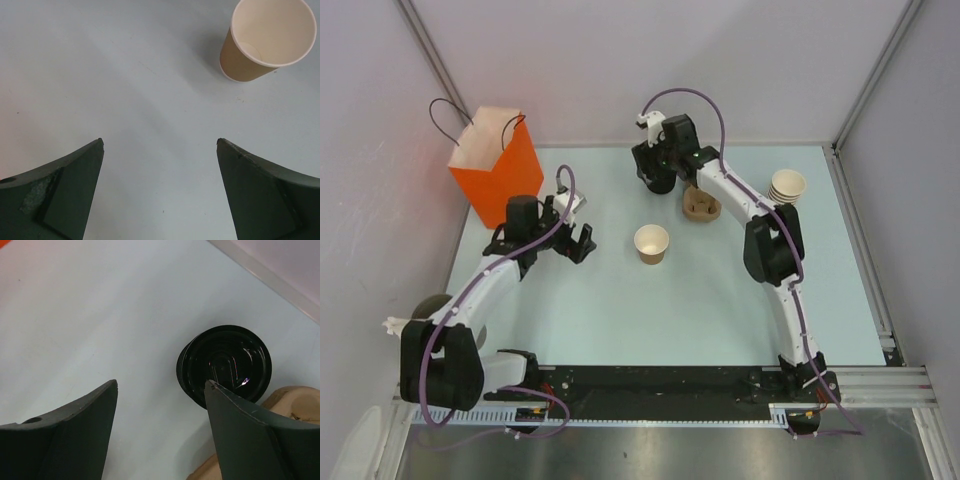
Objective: Pack the takeout coffee
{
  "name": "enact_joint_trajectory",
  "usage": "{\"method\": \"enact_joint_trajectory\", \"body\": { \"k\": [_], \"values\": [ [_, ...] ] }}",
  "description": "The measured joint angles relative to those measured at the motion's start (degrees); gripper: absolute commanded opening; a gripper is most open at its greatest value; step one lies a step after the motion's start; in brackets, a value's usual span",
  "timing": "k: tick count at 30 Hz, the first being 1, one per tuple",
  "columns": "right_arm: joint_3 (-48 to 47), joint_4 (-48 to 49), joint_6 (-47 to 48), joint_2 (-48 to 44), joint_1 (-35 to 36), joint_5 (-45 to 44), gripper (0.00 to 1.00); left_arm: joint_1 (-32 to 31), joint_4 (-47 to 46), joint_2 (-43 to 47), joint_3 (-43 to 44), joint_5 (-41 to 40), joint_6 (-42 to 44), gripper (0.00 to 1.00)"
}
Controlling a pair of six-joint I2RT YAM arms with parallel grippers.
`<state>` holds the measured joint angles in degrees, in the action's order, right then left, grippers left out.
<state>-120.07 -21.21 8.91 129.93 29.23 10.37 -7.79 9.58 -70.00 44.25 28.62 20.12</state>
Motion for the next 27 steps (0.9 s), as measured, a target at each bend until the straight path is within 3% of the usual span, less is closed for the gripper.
{"method": "enact_joint_trajectory", "body": {
  "k": [6, 15, 27],
  "values": [
    [-7.2, -2.9, -1.2, 6.3, -1.6, 0.7, 0.63, 0.0, 0.2, -1.0, 0.0, 0.0, 0.5, 0.99],
    [-13.6, -5.0, -1.3, 10.1, -2.5, 0.7, 0.60, 0.0, 0.5, -1.3, 0.0, -0.2, 0.9, 0.99],
    [-17.0, -6.0, -1.2, 14.6, -2.3, 0.5, 0.49, 0.0, 0.5, -2.1, 0.1, -0.5, 1.0, 0.99]
  ]
}}
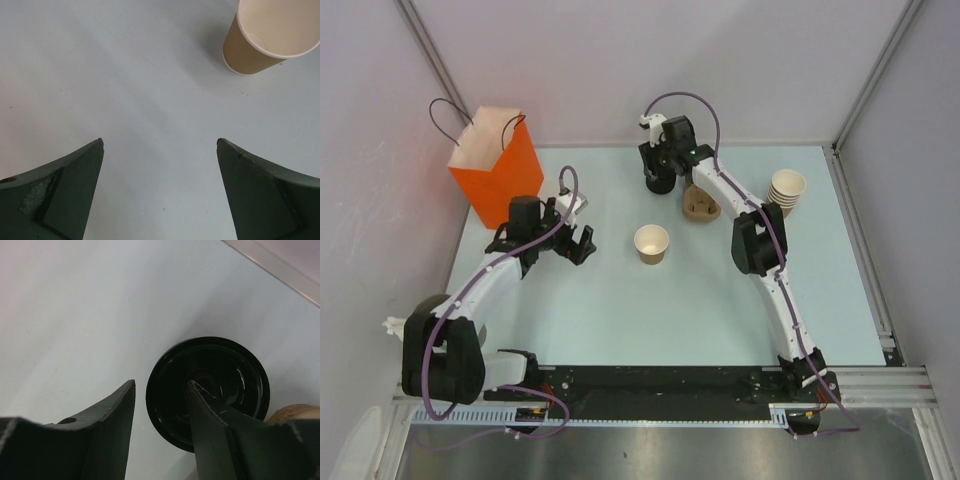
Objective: Pack the takeout coffee
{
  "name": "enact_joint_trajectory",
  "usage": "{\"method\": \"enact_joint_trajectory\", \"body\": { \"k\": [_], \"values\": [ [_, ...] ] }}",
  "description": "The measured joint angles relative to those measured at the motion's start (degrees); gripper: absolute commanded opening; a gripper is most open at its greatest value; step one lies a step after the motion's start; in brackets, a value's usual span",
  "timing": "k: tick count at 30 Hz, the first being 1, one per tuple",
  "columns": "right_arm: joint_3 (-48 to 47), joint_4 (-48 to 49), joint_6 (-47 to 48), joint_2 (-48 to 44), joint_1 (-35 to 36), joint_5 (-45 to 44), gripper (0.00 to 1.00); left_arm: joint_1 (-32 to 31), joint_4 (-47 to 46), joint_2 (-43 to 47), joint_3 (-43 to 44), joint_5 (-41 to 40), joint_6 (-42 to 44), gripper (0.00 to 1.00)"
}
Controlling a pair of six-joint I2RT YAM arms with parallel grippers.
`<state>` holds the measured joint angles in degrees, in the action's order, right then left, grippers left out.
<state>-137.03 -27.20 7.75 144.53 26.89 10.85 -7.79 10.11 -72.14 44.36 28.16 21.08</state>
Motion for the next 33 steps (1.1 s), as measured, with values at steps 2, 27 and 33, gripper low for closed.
{"method": "enact_joint_trajectory", "body": {
  "k": [2, 27, 33],
  "values": [
    [0.0, -0.5, 0.0, 0.5, 0.0, 0.0, 0.45, 0.0, 0.1, -0.1, 0.0, 0.0, 0.0, 0.99],
    [-0.3, -1.4, 0.0, 0.7, -0.1, 0.3, 0.23, 0.0, 0.3, -1.2, 0.0, -0.1, 0.0, 0.99],
    [-0.2, -1.4, 0.0, 0.7, -0.1, 0.9, 0.22, 0.0, 0.3, -1.4, 0.1, -0.2, 0.0, 0.99]
  ]
}}
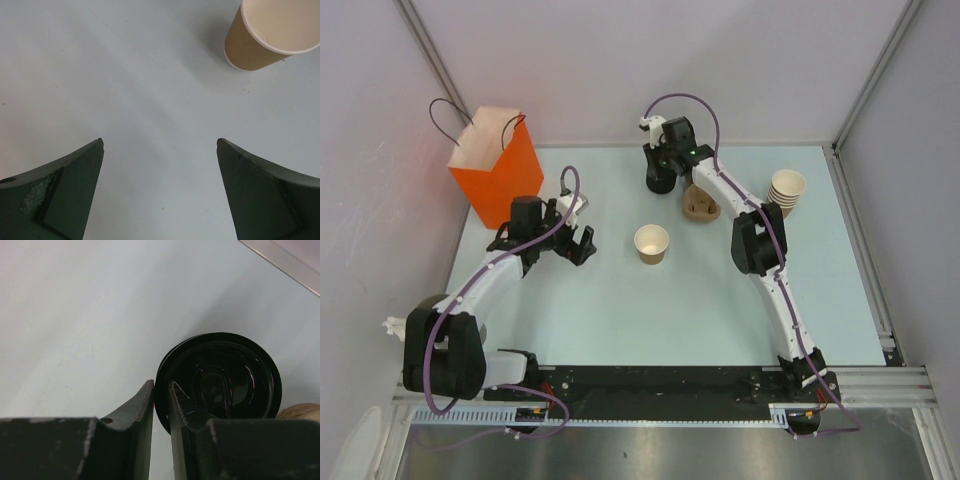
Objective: Pack the takeout coffee
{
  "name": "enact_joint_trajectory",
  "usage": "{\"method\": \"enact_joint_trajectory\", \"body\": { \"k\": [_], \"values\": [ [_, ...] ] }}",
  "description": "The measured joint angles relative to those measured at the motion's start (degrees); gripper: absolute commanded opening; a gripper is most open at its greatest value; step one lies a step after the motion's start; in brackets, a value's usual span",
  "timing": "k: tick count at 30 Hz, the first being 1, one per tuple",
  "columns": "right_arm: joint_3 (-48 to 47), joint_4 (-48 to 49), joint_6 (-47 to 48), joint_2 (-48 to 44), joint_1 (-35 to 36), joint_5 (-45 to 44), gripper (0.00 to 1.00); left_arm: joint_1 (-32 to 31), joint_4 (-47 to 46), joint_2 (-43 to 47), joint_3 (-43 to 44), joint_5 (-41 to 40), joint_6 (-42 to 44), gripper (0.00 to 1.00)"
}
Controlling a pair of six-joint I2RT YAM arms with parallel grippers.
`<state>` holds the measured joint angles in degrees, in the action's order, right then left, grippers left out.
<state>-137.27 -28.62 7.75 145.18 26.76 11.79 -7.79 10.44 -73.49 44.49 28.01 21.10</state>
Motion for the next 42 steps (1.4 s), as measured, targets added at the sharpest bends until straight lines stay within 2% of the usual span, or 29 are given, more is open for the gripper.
{"method": "enact_joint_trajectory", "body": {
  "k": [5, 25, 30, 34, 38, 42],
  "values": [
    [0.0, 0.0, -0.3, -0.2, 0.0, 0.7, 0.17, 0.0, 0.0, 0.0, 0.0, 0.0, 0.0, 1.00],
    [0.9, -0.3, 0.3, -2.3, -0.4, 0.7, 0.11, 0.0, 0.0, -0.3, 0.0, 0.0, 0.4, 0.99],
    [4.0, 0.1, 1.2, -7.6, -0.5, 0.6, 0.07, 0.0, 0.0, -0.3, 0.1, 0.0, 0.5, 0.99],
    [7.9, -0.3, 2.1, -14.0, -0.6, 2.6, 0.08, 0.0, 0.3, -0.2, 0.2, 0.0, 0.6, 0.99],
    [15.3, -2.9, 5.0, -23.3, -0.9, 9.3, 0.10, -0.4, 2.6, 0.8, 2.1, 0.7, 2.5, 0.99],
    [22.7, -11.7, 10.1, -35.9, -1.2, 19.5, 0.10, -2.8, 6.6, 4.8, 5.8, 1.6, 7.2, 1.00]
  ]
}}
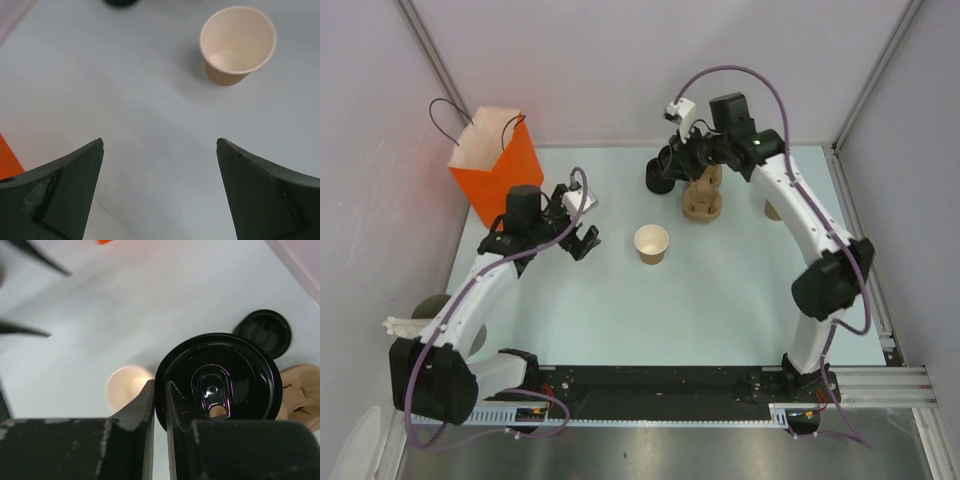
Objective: Pack the takeout coffee
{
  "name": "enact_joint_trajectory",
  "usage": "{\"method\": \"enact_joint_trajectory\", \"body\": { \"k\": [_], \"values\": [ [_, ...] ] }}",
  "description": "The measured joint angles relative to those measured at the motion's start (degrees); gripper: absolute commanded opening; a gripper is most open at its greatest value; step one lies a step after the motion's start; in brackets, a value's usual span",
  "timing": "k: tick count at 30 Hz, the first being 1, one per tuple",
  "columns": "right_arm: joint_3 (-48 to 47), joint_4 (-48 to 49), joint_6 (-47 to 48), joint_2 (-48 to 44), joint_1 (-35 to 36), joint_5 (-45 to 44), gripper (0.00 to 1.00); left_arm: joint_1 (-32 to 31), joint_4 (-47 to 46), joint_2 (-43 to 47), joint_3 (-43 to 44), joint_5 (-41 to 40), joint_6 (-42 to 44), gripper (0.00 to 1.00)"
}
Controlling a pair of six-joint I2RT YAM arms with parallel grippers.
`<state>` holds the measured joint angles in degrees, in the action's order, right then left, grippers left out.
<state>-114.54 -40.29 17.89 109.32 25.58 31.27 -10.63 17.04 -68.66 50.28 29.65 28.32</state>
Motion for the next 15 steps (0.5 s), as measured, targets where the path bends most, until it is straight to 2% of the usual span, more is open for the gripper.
{"method": "enact_joint_trajectory", "body": {
  "k": [4, 8, 11, 15],
  "values": [
    [5.4, -7.7, 5.2, -12.0, 0.0, 9.7, 0.11, -4.6, 2.8, 7.3, 2.6, 2.7, 8.0, 0.99],
    [12.4, -13.7, 9.1, -22.7, 0.8, 18.4, 0.11, -6.0, 4.8, 16.1, 3.2, 8.9, 14.1, 1.00],
    [17.4, -17.9, 11.8, -26.7, 2.7, 22.2, 0.11, -6.9, 3.7, 18.3, 4.6, 12.1, 15.8, 0.99],
    [22.3, -23.1, 14.4, -27.1, 6.0, 25.2, 0.12, -9.0, 3.4, 17.9, 6.1, 15.1, 18.1, 0.99]
  ]
}}
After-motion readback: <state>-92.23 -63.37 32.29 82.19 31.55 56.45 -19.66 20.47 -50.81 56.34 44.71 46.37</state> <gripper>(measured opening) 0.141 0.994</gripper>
